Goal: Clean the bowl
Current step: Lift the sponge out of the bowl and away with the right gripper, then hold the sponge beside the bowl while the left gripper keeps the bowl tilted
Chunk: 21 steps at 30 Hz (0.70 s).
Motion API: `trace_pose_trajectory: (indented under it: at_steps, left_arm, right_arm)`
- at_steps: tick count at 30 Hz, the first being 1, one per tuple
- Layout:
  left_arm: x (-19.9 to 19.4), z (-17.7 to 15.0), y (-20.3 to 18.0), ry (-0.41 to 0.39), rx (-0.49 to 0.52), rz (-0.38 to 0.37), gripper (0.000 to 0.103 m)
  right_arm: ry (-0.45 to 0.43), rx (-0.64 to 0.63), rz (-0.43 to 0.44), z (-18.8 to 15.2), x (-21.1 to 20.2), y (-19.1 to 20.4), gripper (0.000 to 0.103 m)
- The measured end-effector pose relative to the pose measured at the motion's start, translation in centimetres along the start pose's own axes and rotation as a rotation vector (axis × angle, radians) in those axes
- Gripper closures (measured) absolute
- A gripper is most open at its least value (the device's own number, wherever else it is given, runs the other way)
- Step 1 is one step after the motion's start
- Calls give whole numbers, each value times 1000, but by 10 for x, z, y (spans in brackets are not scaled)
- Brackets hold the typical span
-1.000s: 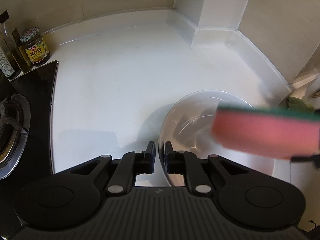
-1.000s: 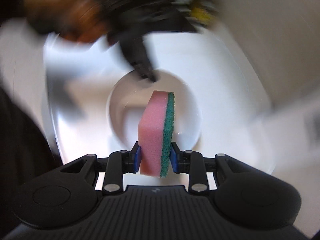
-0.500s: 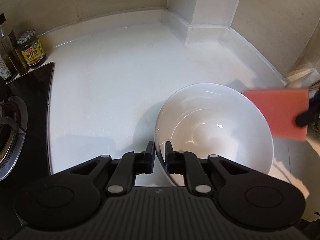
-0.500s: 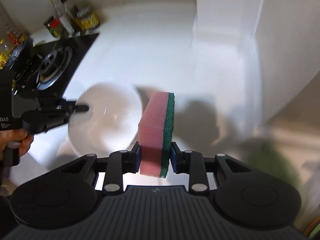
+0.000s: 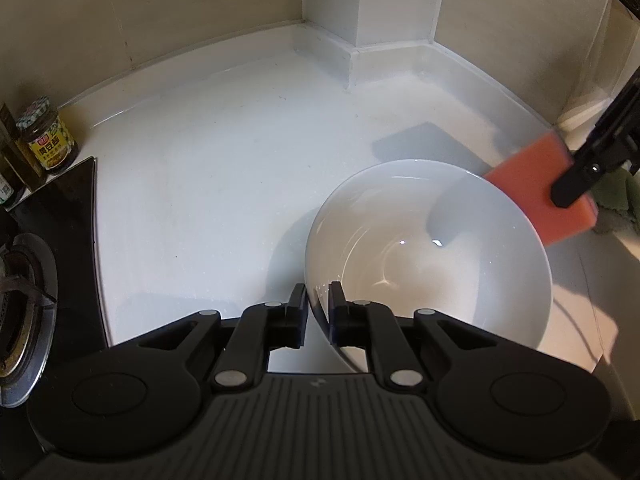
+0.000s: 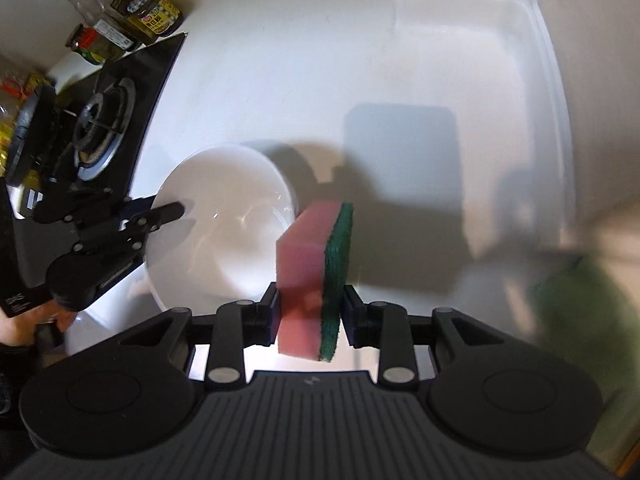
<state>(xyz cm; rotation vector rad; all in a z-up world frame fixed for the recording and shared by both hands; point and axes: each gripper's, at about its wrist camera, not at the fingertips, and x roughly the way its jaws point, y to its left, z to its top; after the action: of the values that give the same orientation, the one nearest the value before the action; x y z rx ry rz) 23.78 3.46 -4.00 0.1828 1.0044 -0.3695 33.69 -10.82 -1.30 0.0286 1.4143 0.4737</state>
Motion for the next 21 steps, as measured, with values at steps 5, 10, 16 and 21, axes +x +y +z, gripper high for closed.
trace_pose_trajectory:
  at_steps: [5, 10, 16, 21]
  left_arm:
    - [0, -3, -4, -11, -3, 18, 94]
    - [-2, -6, -11, -25, -10, 50, 95]
    - [0, -6, -10, -46, -13, 44, 97]
    - [7, 2, -8, -52, 66, 3, 97]
  right_arm:
    - [-56, 33, -23, -1, -1, 3, 76]
    - [-154, 14, -67, -3, 3, 11, 76]
    - [-229, -93, -104, -14, 5, 22, 77]
    - [-228, -87, -82, -5, 2, 15, 77]
